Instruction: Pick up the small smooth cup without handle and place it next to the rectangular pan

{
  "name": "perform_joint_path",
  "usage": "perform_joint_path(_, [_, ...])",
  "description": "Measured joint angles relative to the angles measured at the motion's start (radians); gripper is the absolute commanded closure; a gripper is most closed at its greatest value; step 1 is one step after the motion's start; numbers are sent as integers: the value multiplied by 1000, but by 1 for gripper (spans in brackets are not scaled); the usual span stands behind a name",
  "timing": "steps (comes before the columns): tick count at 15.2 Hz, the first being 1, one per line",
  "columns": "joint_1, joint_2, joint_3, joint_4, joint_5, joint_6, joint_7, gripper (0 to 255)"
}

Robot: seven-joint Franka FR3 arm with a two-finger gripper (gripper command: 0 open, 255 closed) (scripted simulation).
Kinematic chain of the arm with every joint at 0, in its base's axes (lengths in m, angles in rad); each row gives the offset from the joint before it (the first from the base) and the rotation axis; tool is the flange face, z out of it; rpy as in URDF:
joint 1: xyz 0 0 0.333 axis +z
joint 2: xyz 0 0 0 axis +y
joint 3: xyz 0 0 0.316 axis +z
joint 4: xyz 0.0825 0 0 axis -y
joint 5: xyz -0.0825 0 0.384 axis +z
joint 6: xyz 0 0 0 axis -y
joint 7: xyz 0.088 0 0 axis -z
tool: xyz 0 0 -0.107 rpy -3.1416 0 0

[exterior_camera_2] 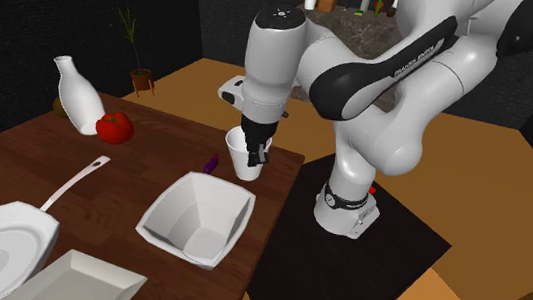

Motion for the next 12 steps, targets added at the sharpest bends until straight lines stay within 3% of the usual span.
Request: perform_joint_path(12, [9, -29, 11, 146, 26, -172, -37, 255])
